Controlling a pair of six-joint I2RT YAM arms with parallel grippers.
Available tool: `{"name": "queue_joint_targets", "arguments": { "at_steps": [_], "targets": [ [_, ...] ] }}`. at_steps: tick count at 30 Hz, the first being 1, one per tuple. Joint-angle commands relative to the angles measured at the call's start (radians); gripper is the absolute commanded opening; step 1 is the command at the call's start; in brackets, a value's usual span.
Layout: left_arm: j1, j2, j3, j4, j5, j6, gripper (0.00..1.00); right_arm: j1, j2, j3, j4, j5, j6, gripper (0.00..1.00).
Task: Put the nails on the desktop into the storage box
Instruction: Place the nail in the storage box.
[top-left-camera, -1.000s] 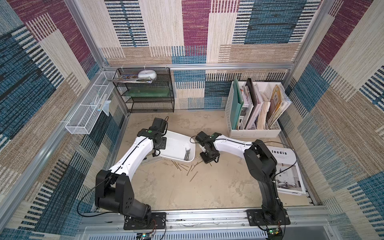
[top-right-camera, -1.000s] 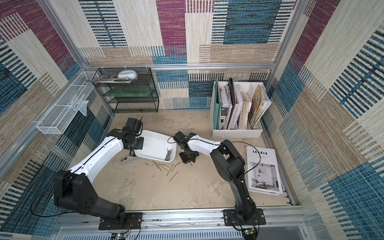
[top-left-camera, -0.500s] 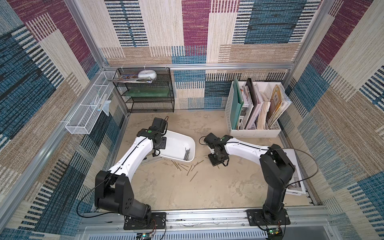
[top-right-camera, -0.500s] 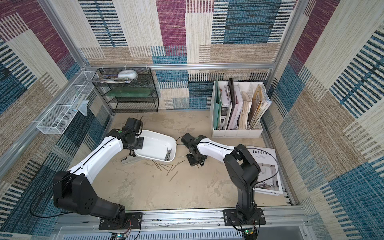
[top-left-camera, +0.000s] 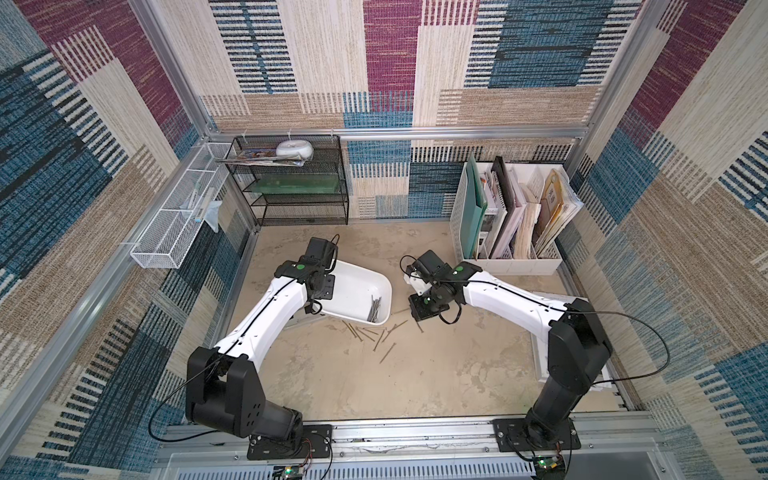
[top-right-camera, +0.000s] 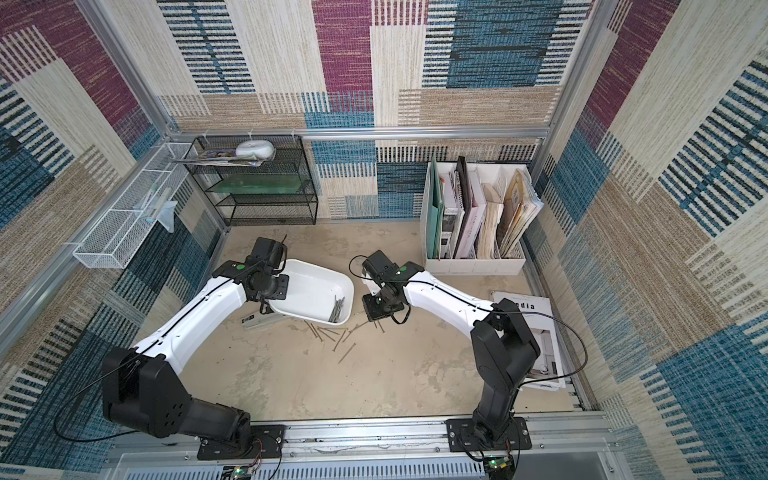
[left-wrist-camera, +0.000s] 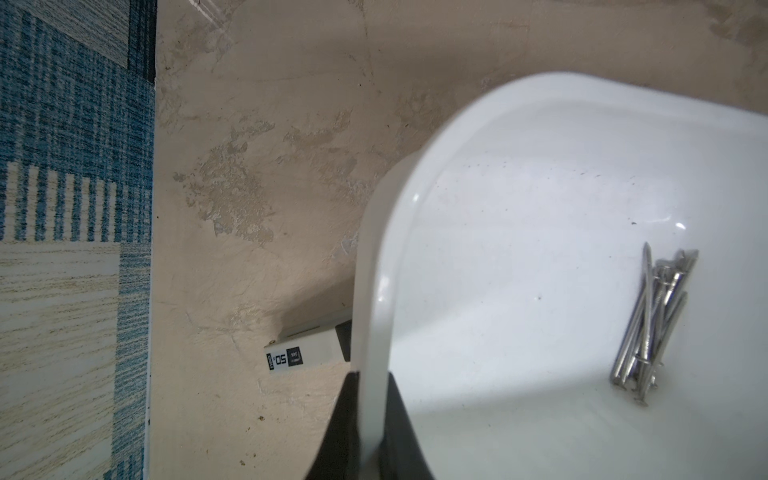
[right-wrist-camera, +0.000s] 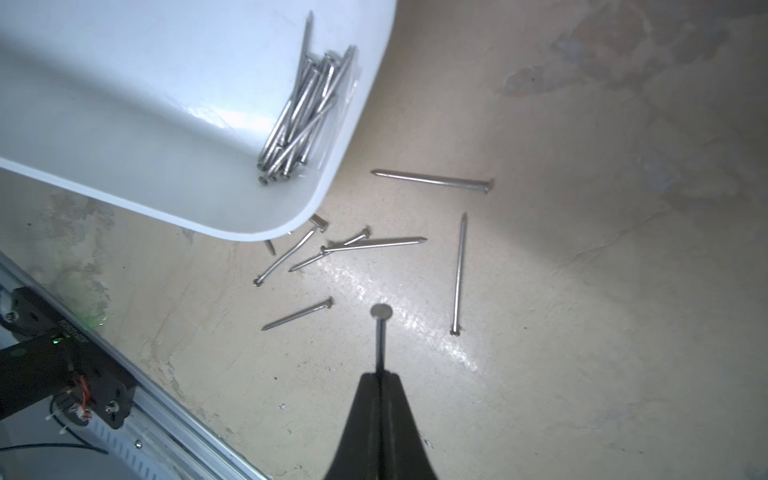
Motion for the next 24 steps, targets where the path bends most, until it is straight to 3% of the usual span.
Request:
{"name": "queue_joint_targets", "arguments": {
  "at_steps": [1,7,14,24],
  "targets": [
    [0.000,-0.007,-0.002,0.027,-0.016,-0.005,0.00,0.005,0.016,0.055,0.123,-0.155,0.057,0.00],
    [-0.006,-0.009,-0.004,0.028,-0.024,-0.006,0.00,0.023,0.155,0.224,0.266,-0.304,0.188,0.00],
    [-0.007,-0.009,-0.002,0.028,-0.022,-0.003,0.00,0.062,0.331,0.300,0.400,-0.326,0.359,0.00],
    [-0.007,-0.012,0.000,0.027,-0.019,-0.004,0.00,0.066,0.460,0.342,0.448,-0.321,0.456,0.00]
  ]
}}
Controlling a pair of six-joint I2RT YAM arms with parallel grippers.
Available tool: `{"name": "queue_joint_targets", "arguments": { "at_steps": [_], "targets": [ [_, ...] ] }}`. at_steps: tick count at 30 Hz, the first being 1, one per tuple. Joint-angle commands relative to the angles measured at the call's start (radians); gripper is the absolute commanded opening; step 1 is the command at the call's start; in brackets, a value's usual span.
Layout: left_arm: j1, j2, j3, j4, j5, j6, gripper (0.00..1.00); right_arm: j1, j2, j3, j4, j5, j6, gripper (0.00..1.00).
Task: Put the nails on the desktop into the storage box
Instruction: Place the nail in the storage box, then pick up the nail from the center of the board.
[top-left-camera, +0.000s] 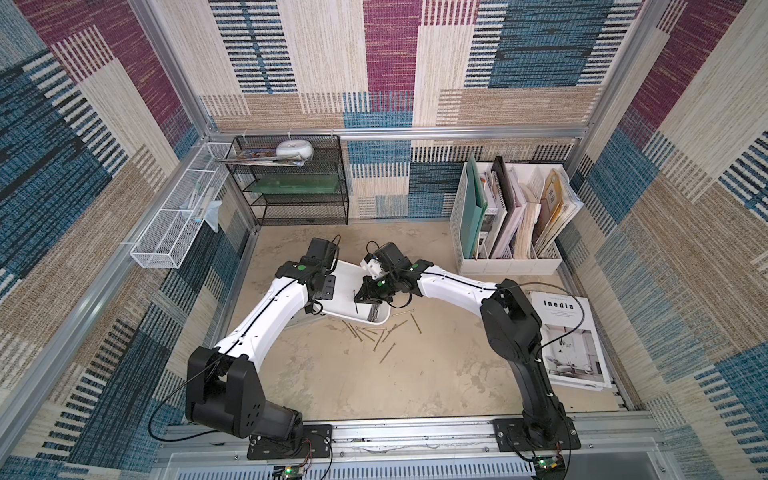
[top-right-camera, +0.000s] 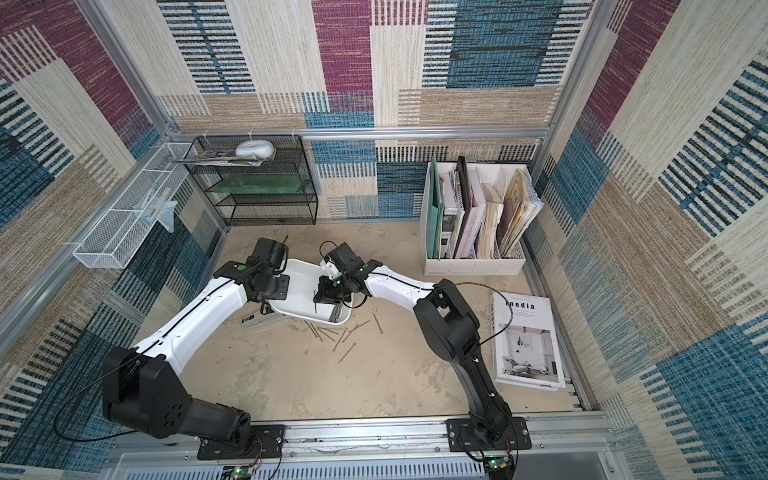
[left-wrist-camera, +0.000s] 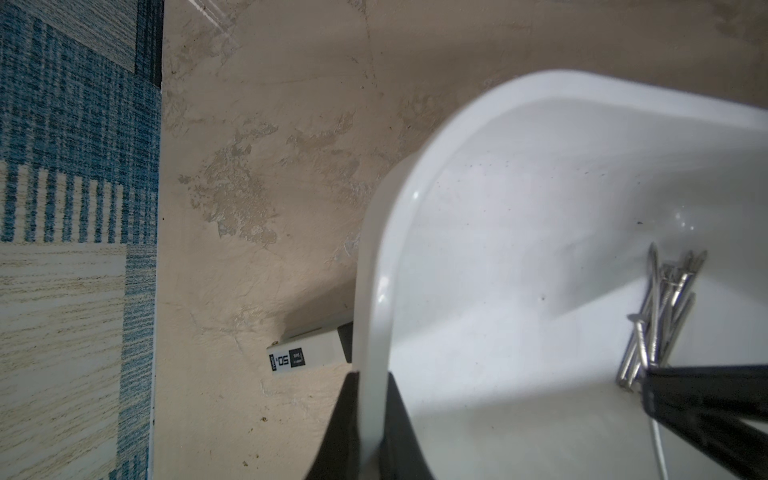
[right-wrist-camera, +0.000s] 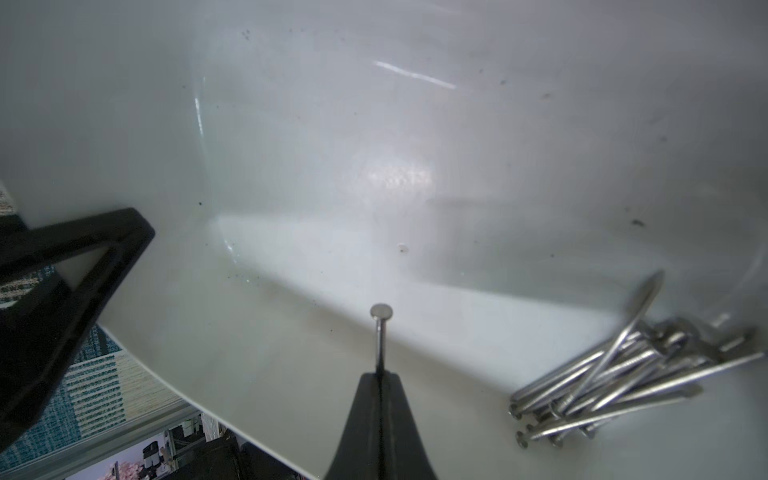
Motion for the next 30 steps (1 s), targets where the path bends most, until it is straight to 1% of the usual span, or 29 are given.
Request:
{"name": "queue_joint_targets", "arguments": {
  "at_steps": [1,5,6,7,10,13,19,24,26,30],
  "targets": [
    [0.001,-0.010,0.005,0.021,0.001,-0.005,0.00,0.002,0.022,0.009,0.029,-0.015,0.057,0.00],
    [0.001,-0.010,0.005,0.021,-0.001,-0.005,0.00,0.000,0.024,-0.009,0.035,-0.015,0.070,0.00],
    [0.001,-0.010,0.005,0.021,-0.001,-0.006,0.00,0.000,0.020,-0.015,0.035,-0.013,0.070,0.06],
    [0.002,-0.013,0.005,0.021,-0.002,-0.006,0.00,0.000,0.013,-0.021,0.035,-0.012,0.067,0.15],
    [0.002,-0.010,0.005,0.021,-0.002,-0.004,0.00,-0.001,-0.030,-0.028,0.006,0.018,0.033,0.27],
    [0.001,-0.008,0.005,0.021,-0.002,-0.004,0.00,-0.010,-0.103,-0.043,-0.044,0.056,-0.012,0.34],
    [0.001,-0.009,0.003,0.020,-0.009,-0.004,0.00,-0.037,-0.335,-0.159,-0.144,0.151,-0.081,0.36],
    [0.001,-0.009,0.003,0.018,-0.015,-0.003,0.00,-0.098,-0.510,-0.367,-0.237,0.222,-0.132,0.36],
    [0.001,-0.007,0.004,0.017,-0.015,-0.003,0.00,-0.101,-0.530,-0.421,-0.291,0.287,-0.187,0.35],
    [0.002,-0.005,0.004,0.017,-0.013,-0.003,0.00,-0.093,-0.465,-0.446,-0.416,0.415,-0.304,0.36]
  ]
}}
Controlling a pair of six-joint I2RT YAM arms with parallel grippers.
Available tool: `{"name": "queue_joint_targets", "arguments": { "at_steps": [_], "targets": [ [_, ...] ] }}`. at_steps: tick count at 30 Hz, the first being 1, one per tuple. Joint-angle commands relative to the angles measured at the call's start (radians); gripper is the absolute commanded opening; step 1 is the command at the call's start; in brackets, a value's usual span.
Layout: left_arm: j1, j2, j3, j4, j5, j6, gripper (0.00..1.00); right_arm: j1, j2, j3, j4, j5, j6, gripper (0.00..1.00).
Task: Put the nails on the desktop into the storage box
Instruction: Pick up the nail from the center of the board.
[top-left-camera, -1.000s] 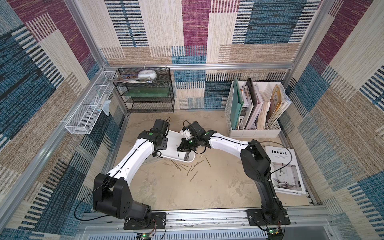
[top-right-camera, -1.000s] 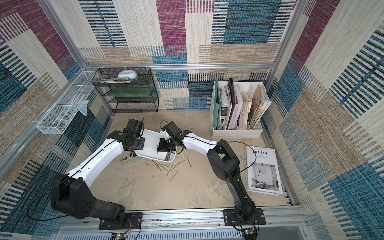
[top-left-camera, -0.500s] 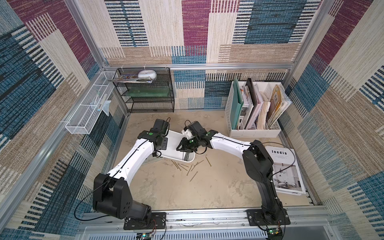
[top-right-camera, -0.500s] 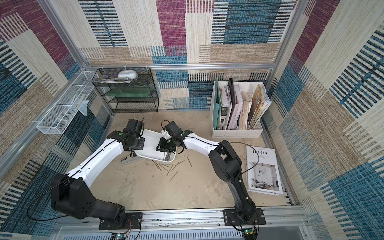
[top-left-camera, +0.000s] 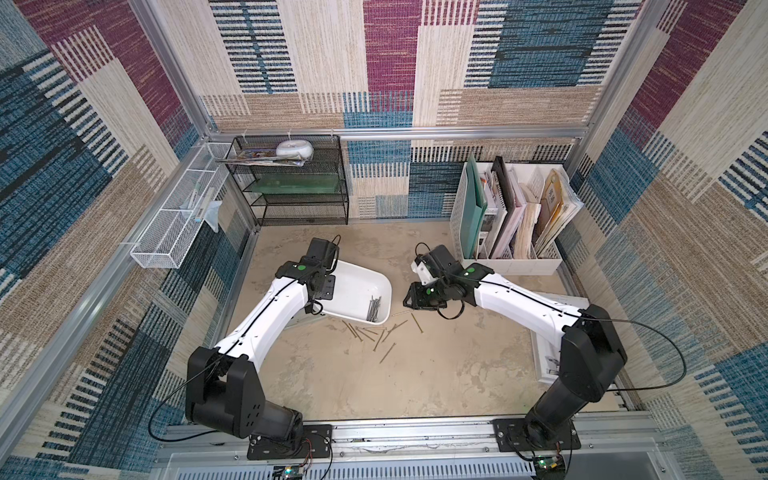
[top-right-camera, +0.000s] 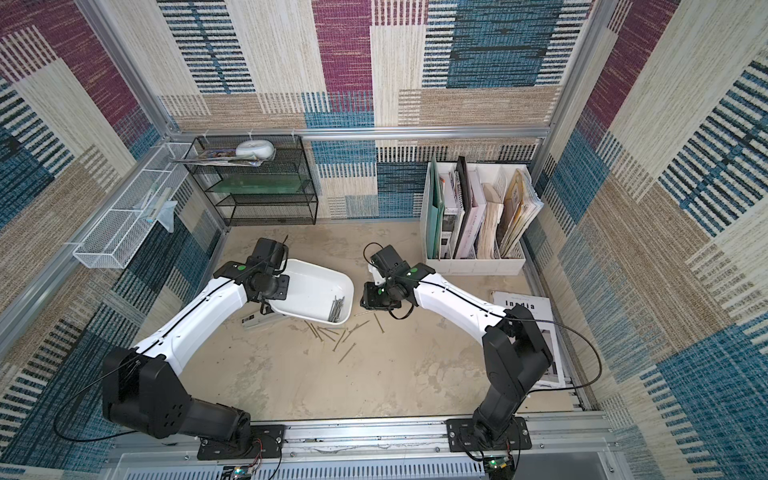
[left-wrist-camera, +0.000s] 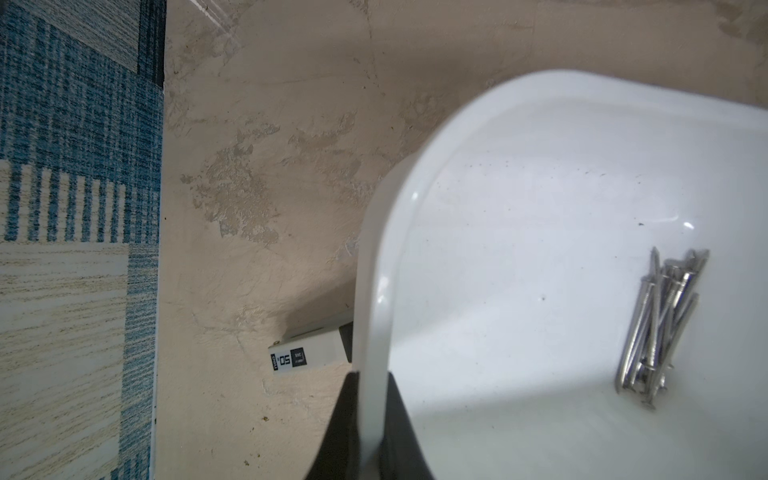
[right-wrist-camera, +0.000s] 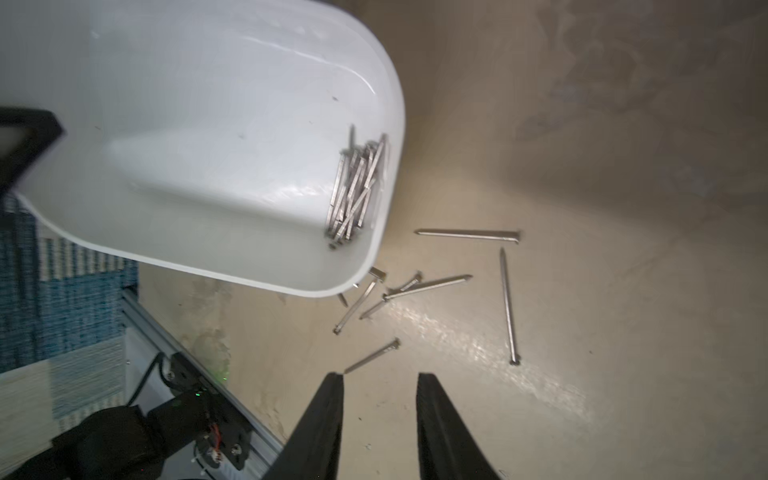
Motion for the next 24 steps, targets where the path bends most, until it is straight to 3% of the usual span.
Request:
{"name": "queue_joint_targets", "arguments": {
  "at_steps": [1,8,17,24],
  "targets": [
    [0.001,-0.005,0.004,0.016,-0.009,-0.003,0.00,0.008,0.041,-0.011,-0.129,0.147,-0.120,0.36],
    [0.001,-0.005,0.003,0.017,-0.015,-0.003,0.00,0.038,0.144,0.065,-0.164,0.237,-0.185,0.36],
    [0.001,-0.003,0.005,0.015,-0.021,0.000,0.00,0.072,0.279,0.120,-0.186,0.260,-0.223,0.36],
    [0.001,-0.002,0.005,0.015,-0.023,0.003,0.00,0.083,0.359,0.147,-0.253,0.339,-0.238,0.29]
  ]
}}
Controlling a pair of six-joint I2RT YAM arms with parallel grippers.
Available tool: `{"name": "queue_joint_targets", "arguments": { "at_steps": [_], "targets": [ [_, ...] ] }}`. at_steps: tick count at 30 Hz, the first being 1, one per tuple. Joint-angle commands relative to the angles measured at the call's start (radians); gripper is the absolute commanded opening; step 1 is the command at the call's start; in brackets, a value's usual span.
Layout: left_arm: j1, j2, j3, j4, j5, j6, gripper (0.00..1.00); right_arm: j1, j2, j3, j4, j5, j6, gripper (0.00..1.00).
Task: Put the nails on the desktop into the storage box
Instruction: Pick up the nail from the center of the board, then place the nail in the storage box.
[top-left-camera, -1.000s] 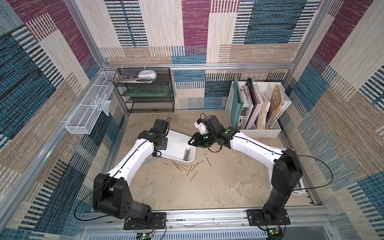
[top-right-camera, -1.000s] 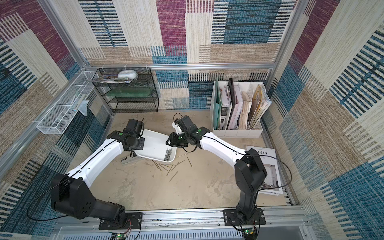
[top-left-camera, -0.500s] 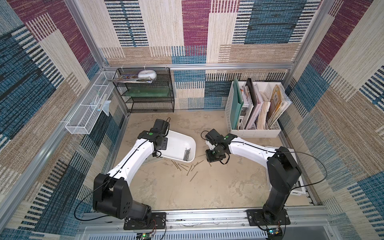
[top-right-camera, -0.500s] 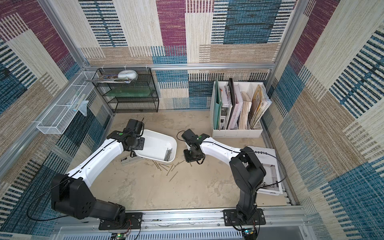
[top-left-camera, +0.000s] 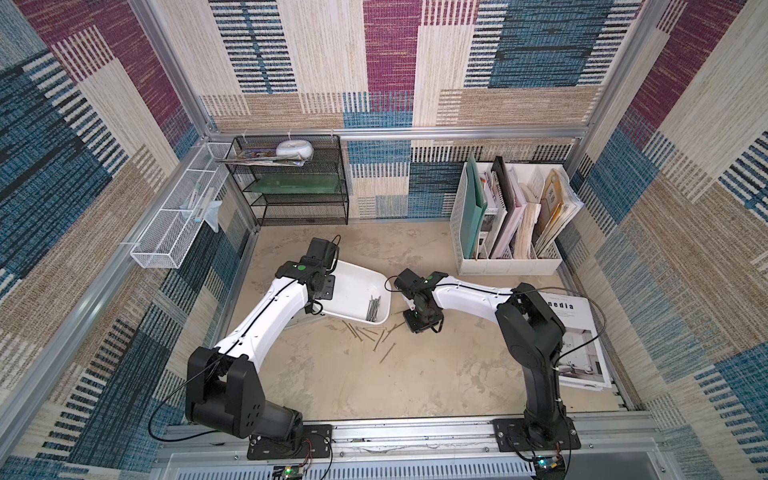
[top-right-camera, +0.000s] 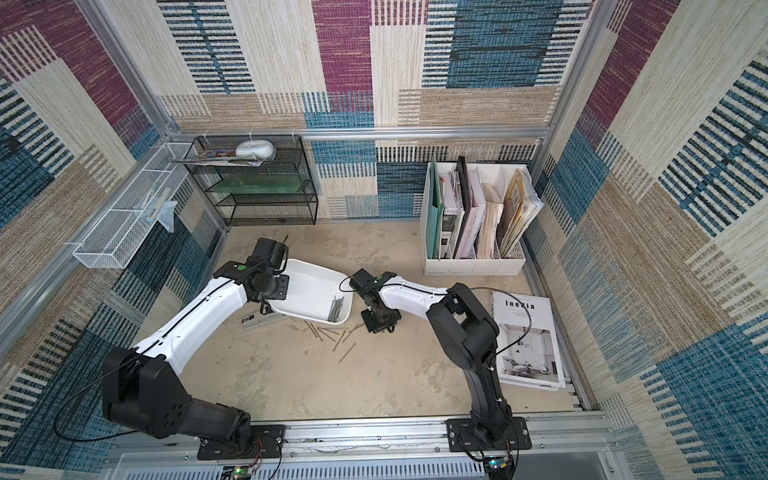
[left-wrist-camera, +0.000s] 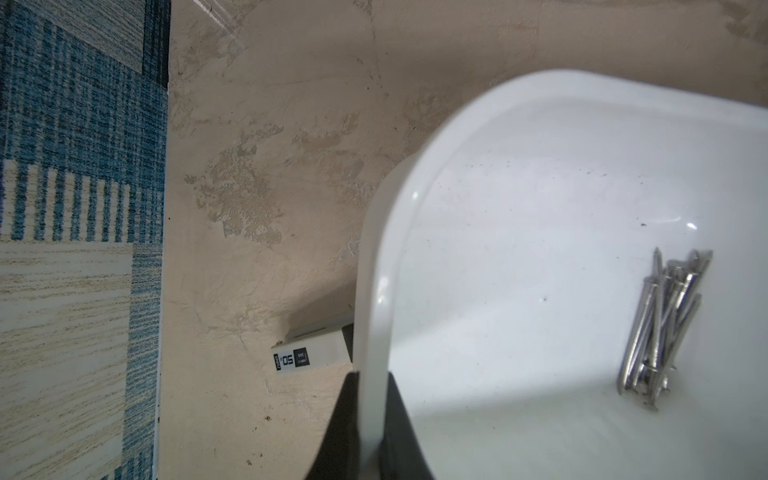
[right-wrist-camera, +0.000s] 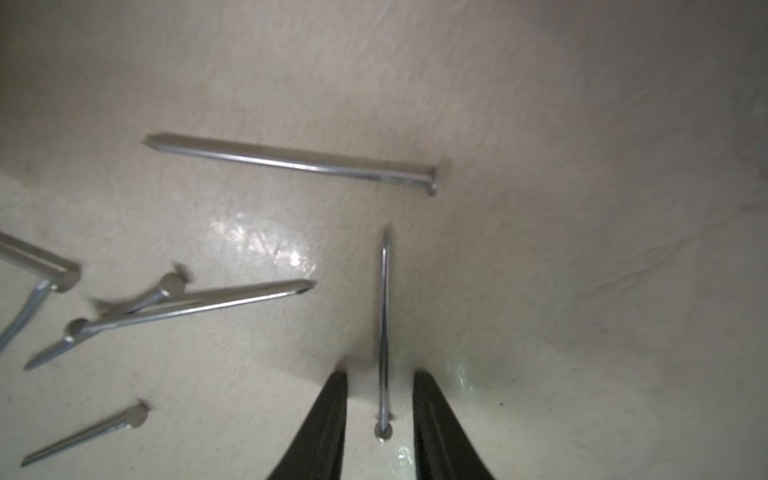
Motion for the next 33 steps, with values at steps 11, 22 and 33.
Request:
{"name": "queue_joint_targets", "arguments": {
  "at_steps": [11,22,33],
  "targets": [
    [0.001,-0.002,0.005,0.014,-0.017,0.002,0.00,-0.043,-0.050,-0.042,-0.085,0.055,0.023,0.00],
    [0.001,-0.002,0.004,0.014,-0.015,0.001,0.00,-0.062,-0.237,0.148,0.159,-0.361,0.157,0.00],
    [0.001,-0.004,0.005,0.015,-0.011,0.001,0.00,0.040,-0.001,0.268,0.423,-0.549,0.346,0.00]
  ]
}}
